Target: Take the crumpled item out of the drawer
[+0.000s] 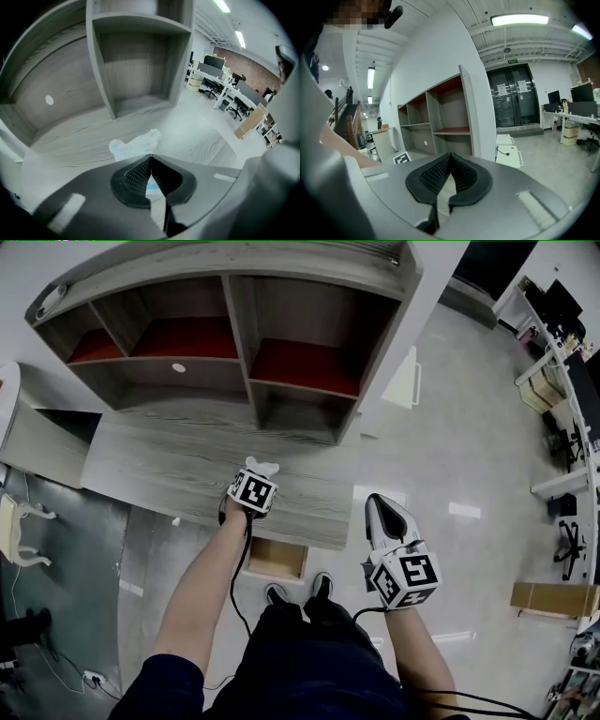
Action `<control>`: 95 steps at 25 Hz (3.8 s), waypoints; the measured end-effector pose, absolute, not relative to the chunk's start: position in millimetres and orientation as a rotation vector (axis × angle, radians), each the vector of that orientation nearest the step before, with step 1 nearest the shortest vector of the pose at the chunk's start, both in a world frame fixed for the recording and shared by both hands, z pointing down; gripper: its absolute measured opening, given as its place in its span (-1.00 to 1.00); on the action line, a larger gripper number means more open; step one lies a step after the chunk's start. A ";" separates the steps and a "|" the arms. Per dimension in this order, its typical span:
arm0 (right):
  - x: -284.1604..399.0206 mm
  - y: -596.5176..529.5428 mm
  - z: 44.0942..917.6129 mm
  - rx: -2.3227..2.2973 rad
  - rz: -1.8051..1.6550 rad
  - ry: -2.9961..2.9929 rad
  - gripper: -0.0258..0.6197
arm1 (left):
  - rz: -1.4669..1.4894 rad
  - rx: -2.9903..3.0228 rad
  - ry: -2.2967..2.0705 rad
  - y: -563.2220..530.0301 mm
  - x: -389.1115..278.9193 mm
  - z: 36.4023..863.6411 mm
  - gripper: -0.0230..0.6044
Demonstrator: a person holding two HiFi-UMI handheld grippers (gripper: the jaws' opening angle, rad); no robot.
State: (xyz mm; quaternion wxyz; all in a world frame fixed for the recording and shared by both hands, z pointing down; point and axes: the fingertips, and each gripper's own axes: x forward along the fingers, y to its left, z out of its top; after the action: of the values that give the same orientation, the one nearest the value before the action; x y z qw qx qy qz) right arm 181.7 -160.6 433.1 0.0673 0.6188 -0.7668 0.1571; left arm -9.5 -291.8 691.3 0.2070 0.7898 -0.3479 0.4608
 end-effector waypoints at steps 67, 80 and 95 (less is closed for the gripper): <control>102.4 -183.5 262.4 1.722 -0.138 -2.685 -0.90 | -0.123 2.598 -1.752 -182.3 -96.8 256.8 -0.91; 102.2 -186.7 266.2 1.708 -0.137 -2.694 -0.90 | -0.098 2.571 -1.756 -189.6 -97.9 269.1 -0.91; 100.6 -191.1 269.6 1.685 -0.124 -2.700 -0.90 | -0.091 2.536 -1.746 -196.2 -97.7 277.0 -0.91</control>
State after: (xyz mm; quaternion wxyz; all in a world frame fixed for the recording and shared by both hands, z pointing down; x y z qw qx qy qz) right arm 100.6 -191.1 269.6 -0.0215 0.5289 -0.8475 -0.0391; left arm -97.7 -196.2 277.0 0.0306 0.8228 -0.5667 -0.0296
